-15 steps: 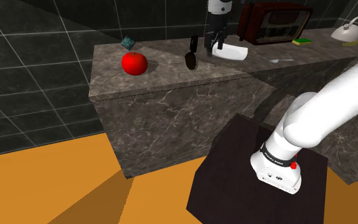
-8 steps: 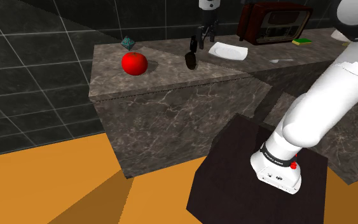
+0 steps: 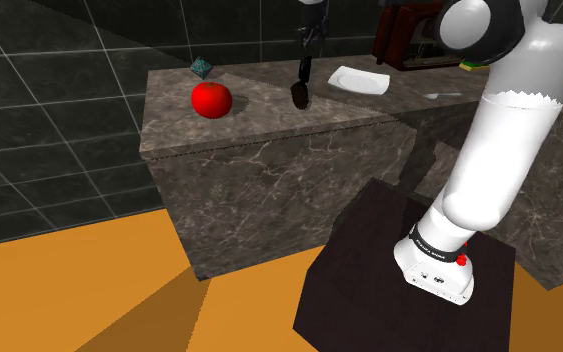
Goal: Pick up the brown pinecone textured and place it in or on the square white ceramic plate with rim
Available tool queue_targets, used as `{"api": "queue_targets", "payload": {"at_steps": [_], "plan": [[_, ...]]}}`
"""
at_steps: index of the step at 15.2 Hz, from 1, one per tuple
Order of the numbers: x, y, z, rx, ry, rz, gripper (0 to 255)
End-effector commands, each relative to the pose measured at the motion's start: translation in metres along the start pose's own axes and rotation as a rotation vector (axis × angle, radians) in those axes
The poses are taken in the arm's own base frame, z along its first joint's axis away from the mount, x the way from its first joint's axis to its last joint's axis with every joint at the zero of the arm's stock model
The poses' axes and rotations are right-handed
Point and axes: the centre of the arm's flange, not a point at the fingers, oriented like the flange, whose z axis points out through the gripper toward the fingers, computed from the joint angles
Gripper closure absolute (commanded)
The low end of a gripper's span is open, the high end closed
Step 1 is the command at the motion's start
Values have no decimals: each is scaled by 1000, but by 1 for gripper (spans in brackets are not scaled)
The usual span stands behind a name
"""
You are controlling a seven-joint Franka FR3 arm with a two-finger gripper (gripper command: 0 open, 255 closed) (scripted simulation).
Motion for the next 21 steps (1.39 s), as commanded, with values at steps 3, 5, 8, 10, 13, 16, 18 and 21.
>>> {"api": "queue_targets", "payload": {"at_steps": [3, 5, 8, 10, 13, 16, 18, 21], "plan": [[41, 18, 3, -29, 13, 11, 0], [41, 19, 14, -29, 13, 11, 0], [41, 19, 30, -29, 13, 11, 0], [41, 19, 40, -29, 13, 11, 0], [41, 19, 43, -29, 13, 11, 0], [41, 19, 43, -29, 13, 11, 0], [41, 19, 43, -29, 13, 11, 0], [41, 19, 43, -29, 13, 11, 255]]}}
